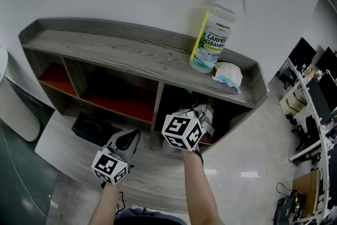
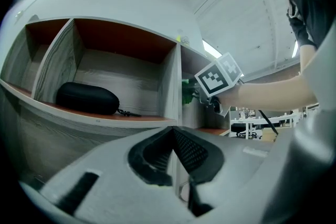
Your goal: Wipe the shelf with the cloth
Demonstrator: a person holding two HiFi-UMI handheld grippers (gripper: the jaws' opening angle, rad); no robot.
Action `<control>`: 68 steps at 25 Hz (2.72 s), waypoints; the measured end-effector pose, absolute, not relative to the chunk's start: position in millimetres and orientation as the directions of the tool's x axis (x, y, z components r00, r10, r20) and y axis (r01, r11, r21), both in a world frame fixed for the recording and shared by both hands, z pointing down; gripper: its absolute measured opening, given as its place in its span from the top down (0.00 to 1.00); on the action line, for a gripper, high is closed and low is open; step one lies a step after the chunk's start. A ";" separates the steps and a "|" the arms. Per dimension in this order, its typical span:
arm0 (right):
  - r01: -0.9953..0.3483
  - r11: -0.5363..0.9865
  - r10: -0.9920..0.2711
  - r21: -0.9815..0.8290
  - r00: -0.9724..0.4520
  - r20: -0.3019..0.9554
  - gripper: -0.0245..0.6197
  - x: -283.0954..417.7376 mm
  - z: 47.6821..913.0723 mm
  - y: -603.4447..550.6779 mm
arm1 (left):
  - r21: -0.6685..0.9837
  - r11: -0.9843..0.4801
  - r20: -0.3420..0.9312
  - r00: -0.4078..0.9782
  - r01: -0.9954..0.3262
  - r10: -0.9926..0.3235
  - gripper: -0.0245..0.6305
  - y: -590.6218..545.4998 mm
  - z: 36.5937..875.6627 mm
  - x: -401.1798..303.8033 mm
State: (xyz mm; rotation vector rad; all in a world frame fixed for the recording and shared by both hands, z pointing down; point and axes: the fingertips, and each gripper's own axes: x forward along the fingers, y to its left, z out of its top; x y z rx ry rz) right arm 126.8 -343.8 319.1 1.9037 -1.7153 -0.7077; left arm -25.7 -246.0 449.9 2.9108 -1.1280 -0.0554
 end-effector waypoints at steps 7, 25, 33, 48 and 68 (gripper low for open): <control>-0.760 -0.196 -0.978 0.620 0.197 -0.068 0.80 175.1 319.0 -327.0 | 0.026 -0.759 -0.023 0.759 -0.650 -0.651 0.96 -241.3 449.3 -10.0; -0.779 0.006 -0.999 0.627 -0.029 -0.025 0.80 98.0 352.9 -331.9 | 0.015 -0.735 -0.024 0.735 -0.677 -0.678 0.96 -235.5 446.5 -21.6; -0.781 0.003 -0.999 0.624 0.028 0.040 0.80 117.7 374.9 -351.0 | 0.019 -0.728 -0.021 0.728 -0.685 -0.686 0.96 -235.3 448.1 -27.1; -0.851 -0.133 -0.989 0.508 0.149 -0.011 0.80 177.4 368.0 -320.6 | 0.017 -0.760 -0.018 0.760 -0.649 -0.649 0.96 -232.2 448.9 -9.3; -0.842 -0.046 -0.991 0.538 0.104 0.079 0.80 154.2 401.5 -339.8 | 0.023 -0.748 -0.022 0.748 -0.663 -0.663 0.96 -228.7 447.9 -22.3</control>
